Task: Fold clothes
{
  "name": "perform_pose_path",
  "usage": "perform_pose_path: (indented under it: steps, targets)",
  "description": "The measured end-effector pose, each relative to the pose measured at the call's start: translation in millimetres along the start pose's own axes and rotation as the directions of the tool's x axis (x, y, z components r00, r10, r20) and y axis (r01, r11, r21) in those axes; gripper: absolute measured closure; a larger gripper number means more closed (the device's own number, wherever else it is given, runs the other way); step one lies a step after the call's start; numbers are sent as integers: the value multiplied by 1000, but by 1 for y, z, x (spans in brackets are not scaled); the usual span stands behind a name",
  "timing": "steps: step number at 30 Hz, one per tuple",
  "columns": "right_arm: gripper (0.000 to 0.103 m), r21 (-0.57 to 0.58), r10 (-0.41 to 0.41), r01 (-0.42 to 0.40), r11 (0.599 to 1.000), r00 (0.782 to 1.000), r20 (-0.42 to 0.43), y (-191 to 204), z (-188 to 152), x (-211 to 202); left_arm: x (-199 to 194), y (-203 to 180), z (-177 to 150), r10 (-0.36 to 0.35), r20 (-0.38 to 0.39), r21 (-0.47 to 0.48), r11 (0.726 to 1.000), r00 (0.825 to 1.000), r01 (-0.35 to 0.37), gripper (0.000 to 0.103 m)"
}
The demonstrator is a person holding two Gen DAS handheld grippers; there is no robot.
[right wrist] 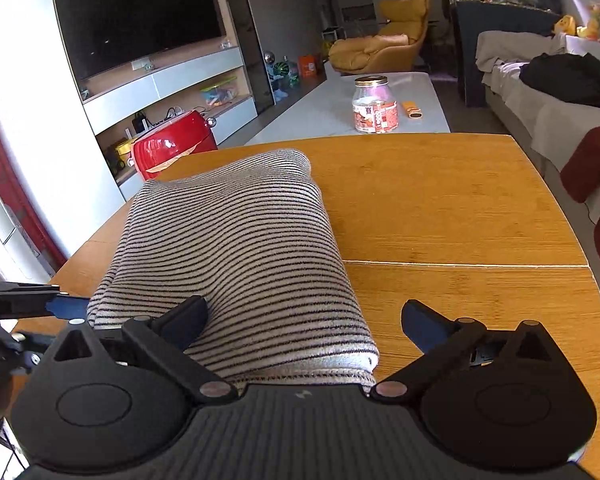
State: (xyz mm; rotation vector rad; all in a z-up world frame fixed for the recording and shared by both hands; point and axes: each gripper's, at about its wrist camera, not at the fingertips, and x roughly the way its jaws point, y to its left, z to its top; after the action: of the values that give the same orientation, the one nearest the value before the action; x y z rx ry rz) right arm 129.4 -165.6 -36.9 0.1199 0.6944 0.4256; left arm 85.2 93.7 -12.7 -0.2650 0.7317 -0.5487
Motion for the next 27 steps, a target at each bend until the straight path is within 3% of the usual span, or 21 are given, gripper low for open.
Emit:
perform_pose_path:
  steps: [5,8,11,15,20,24,27]
  targets:
    - [0,80,27,-27,996,1000,0,-7,-7,1,-6,6,12,-90,22,-118,989,996,92,16]
    - [0,138,90,-86,987,996,-20,-17,-8,4,11,1,10,-90,-9,-126,988,996,88,16]
    - [0,115,113,-108,987,993,-34,-16,-9,3,24,-6,7,-72,-22,-113,991,997,69,16]
    - [0,71,101,-98,993,994,-35,-10,-11,2,13,-12,10,-104,7,-90,990,995,104,28]
    - [0,46,80,-78,996,996,-29,-4,-10,2,-8,-18,19,-101,71,-77,991,992,107,29]
    - [0,-53,32,-32,998,999,1,10,-10,-4,-16,-28,36,-66,162,-28,997,985,71,25]
    - [0,-111,11,-9,994,1000,15,20,-11,-8,0,-22,49,-73,174,-44,996,982,82,25]
